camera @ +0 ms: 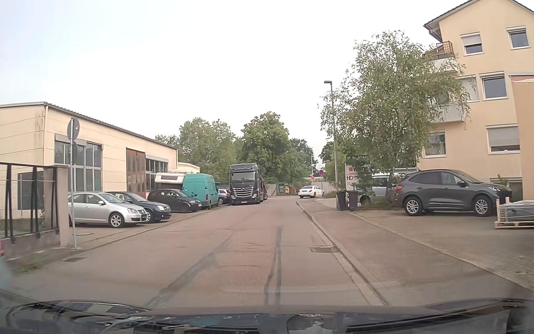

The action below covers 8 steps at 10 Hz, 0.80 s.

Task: Follow the waypoints while adhering to traffic rules and regulations

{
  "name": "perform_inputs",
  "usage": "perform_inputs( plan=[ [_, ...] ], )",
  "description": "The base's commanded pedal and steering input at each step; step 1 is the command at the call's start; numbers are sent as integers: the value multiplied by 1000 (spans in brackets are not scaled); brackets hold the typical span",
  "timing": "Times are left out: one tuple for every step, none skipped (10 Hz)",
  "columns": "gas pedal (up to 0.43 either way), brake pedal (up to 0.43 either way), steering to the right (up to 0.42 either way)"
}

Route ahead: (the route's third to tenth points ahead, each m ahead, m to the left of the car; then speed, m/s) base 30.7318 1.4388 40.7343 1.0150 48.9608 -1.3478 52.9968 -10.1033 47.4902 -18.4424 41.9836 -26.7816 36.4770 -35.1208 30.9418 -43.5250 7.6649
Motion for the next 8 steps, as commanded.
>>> perform_inputs(
  plan=[
    [169, 0, -17],
    [169, 0, -11],
    [169, 0, -4],
    [169, 0, -2],
    [169, 0, -2],
    [169, 0, -1],
    [169, 0, 2],
    [150, 0, 3]
  ],
)
